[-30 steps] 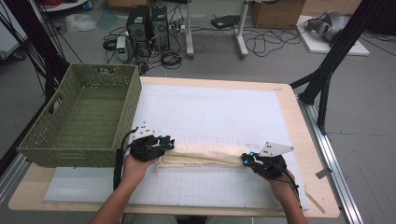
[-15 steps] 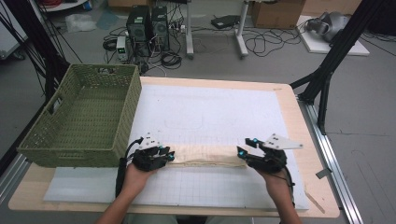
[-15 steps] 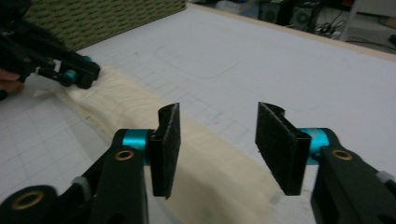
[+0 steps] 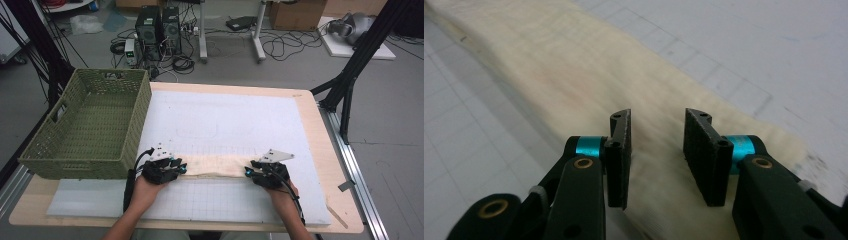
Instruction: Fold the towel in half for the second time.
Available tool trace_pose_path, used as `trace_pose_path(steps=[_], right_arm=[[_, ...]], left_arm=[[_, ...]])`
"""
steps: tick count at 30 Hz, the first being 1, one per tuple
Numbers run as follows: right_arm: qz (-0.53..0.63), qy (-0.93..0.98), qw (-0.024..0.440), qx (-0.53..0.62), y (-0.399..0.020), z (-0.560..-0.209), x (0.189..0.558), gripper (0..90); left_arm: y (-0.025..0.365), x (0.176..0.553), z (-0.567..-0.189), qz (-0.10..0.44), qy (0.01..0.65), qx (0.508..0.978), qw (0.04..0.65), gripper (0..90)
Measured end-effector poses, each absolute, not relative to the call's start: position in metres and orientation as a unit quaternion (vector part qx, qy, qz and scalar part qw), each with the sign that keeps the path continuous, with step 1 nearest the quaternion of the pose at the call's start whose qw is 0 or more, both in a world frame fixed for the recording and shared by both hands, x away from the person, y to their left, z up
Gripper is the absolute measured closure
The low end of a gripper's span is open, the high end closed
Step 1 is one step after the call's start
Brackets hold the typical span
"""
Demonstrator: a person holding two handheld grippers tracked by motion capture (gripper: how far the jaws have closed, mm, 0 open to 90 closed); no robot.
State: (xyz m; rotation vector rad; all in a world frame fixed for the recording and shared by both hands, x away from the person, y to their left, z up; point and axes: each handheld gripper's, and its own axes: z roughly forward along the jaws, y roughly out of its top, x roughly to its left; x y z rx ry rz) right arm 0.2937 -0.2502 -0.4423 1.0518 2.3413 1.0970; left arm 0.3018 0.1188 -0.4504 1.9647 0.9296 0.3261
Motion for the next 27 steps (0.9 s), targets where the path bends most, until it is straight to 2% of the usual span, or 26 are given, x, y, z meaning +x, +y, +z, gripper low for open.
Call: trace_pose_path(steps=[9,15,20,27], right_arm=[[0.379,0.818,0.178,0.394,-0.281,-0.443,0.286,63.7],[0.382,0.821,0.182,0.384,-0.285,-0.447,0.284,63.6],[0.396,0.813,0.169,0.392,-0.289,-0.451,0.285,63.3],[0.394,0.813,0.17,0.393,-0.288,-0.45,0.285,61.2]], left_arm=[[0.123,0.298,-0.45,0.135,0.379,0.797,0.45,67.6],[0.123,0.295,-0.451,0.144,0.376,0.8,0.444,69.0],[0.123,0.295,-0.451,0.147,0.379,0.801,0.44,72.0],[0.124,0.294,-0.451,0.147,0.377,0.801,0.442,71.1]])
